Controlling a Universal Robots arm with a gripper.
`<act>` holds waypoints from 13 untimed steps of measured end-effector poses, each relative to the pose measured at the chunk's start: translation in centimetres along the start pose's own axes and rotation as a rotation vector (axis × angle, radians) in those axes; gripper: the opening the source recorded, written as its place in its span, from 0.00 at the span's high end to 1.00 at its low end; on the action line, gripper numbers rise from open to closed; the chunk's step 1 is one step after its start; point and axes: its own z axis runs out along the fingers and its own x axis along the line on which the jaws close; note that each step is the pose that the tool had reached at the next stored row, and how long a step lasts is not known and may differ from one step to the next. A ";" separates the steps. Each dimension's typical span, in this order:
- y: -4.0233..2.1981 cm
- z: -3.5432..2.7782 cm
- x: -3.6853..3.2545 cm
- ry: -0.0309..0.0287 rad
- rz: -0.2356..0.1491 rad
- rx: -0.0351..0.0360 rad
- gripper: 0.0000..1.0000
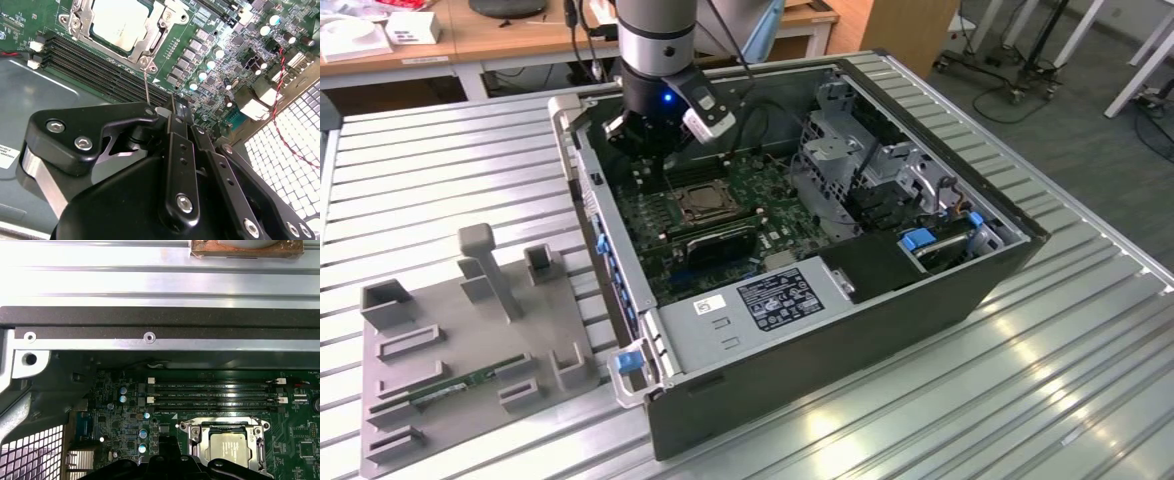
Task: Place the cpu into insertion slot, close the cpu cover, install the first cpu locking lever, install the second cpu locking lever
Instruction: 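Install the first cpu locking lever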
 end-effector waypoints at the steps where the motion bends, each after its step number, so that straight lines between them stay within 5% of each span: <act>1: 0.00 0.00 0.00 0.0000 0.000 0.0000 0.89; 13: 0.00 0.02 0.37 -0.0006 0.000 -0.0001 0.89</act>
